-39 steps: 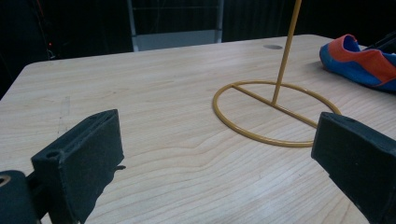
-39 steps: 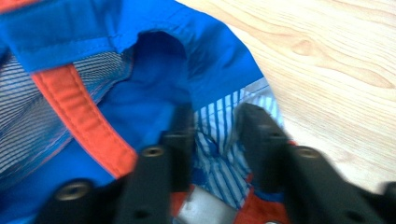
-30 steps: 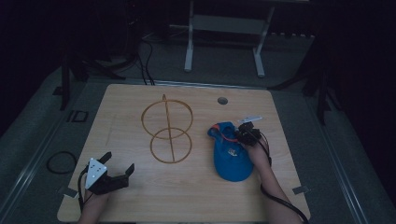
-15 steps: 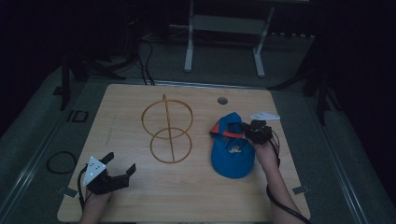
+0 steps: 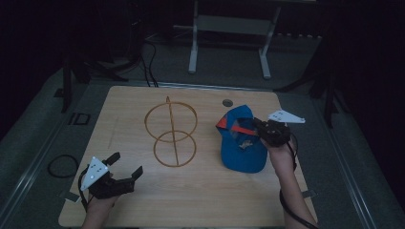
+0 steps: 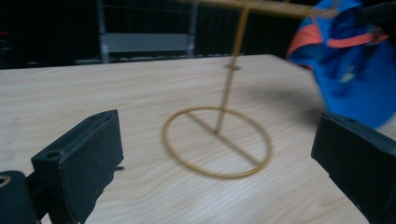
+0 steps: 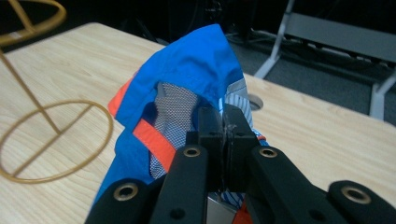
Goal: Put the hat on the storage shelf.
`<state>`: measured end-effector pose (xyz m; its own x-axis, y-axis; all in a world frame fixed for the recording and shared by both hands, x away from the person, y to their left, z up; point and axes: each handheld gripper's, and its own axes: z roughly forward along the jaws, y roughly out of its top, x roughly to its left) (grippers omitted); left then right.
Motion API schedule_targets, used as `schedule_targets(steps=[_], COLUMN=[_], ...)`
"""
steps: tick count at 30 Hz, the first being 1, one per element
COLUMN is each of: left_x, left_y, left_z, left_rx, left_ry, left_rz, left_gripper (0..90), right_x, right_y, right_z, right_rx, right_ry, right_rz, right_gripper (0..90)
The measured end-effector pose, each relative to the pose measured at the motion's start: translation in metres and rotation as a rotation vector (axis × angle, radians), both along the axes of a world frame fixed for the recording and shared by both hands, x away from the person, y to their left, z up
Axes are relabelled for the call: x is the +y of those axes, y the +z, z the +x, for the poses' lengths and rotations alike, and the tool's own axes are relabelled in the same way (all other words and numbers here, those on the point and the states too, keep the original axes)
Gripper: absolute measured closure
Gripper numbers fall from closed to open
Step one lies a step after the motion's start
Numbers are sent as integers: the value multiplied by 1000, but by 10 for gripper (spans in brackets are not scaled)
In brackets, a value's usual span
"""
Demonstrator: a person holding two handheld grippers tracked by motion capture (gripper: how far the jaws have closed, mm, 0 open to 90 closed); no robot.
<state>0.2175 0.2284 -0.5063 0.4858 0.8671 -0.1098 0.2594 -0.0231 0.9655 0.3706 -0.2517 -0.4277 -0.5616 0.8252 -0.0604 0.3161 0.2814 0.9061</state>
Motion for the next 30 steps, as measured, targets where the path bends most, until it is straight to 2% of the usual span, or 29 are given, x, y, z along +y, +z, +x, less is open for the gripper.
schedule_targets(steps=[2,3,5,9,14,20,26,28,30], left_x=[-6,-8,-13,-25,-42,-67,-92,-102,-110], left_y=[11,15,26,49,70,96,112,116,120], left_z=[0,0,1,6,13,22,33,36,40], left_rx=[9,16,5,-11,-29,-56,-76,-78,-80], left_ry=[-20,-19,-37,-44,-67,-124,-168,-178,-211], left_rz=[15,24,23,47,73,113,137,159,174], left_gripper=[25,25,25,26,26,26,26,26,40], right_x=[-1,0,1,3,7,12,18,21,23], right_y=[7,11,16,26,33,40,42,43,44], right_z=[-4,-7,-10,-18,-24,-34,-47,-51,-55], right_rx=[-10,-23,-30,-55,-67,-82,-98,-105,-110], right_ry=[11,14,22,37,56,89,123,135,146], right_rz=[22,14,20,12,9,17,27,21,23], right_gripper=[884,884,884,883,883,883,883,883,883])
